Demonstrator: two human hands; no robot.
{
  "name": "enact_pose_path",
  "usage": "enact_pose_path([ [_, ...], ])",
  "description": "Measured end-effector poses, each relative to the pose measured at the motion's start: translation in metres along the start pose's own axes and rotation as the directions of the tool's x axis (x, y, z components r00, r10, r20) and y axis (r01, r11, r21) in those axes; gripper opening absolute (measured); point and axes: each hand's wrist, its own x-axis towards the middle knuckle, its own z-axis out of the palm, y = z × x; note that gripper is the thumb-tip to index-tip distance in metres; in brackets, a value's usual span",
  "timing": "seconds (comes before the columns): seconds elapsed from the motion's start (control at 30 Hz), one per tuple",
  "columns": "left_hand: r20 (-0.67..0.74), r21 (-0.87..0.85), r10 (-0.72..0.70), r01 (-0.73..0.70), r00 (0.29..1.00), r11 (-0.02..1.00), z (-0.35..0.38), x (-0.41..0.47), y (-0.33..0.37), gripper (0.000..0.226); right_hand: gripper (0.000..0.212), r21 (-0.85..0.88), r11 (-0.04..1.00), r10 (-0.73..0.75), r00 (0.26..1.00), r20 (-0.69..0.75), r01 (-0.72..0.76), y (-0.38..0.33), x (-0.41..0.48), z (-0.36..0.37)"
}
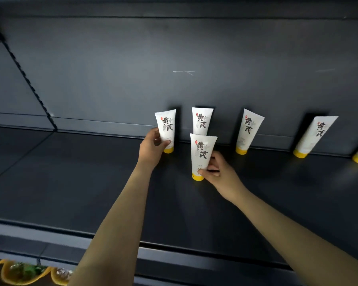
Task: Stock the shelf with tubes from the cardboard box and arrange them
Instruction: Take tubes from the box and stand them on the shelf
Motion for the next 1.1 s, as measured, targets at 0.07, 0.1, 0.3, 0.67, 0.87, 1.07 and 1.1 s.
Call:
enact_pose_path([
  [0.07, 0.009, -0.015, 0.009, -0.008, 1.0, 1.0, 0.002, 0.01, -0.001, 0.041, 0.048, -0.02, 1.0, 0.01, 0.999, 0.035, -0.009, -0.002, 0.006, 0.002],
  [0.1, 0.013, -0.015, 0.009, -0.009, 1.0, 1.0, 0.002, 0.015, -0.001, 0.041, 0.048, -0.033, 0.999, 0.012, 0.999, 0.046, -0.01, -0.003, 0.008, 0.002],
  [0.3, 0.033, 0.046, 0.011, -0.013, 0.999, 0.999, 0.005, 0.037, 0.0, 0.042, 0.05, -0.048, 0.999, -0.011, 0.999, -0.054, 0.008, -0.001, 0.007, 0.011],
  [0.67, 0.015, 0.046, -0.048, 0.048, 0.999, 0.998, 0.008, 0.034, 0.0, 0.043, 0.051, -0.175, 0.984, -0.008, 0.991, -0.135, -0.016, 0.003, 0.011, 0.018],
  [0.87, 0.066, 0.025, -0.079, 0.077, 0.995, 0.997, -0.003, 0.018, 0.001, 0.056, 0.052, -0.238, 0.97, 0.026, 0.991, -0.133, -0.057, -0.002, 0.011, 0.016],
  [1.07, 0.054, 0.195, -0.145, 0.132, 0.988, 0.972, -0.029, -0.02, 0.008, 0.056, 0.067, -0.387, 0.916, 0.093, 0.995, -0.048, -0.104, -0.01, -0.007, -0.002],
  [1.1, 0.071, 0.228, -0.164, 0.144, 0.984, 0.963, -0.034, -0.028, 0.01, 0.055, 0.071, -0.424, 0.9, 0.108, 0.994, -0.018, -0.106, -0.013, -0.012, -0.007],
])
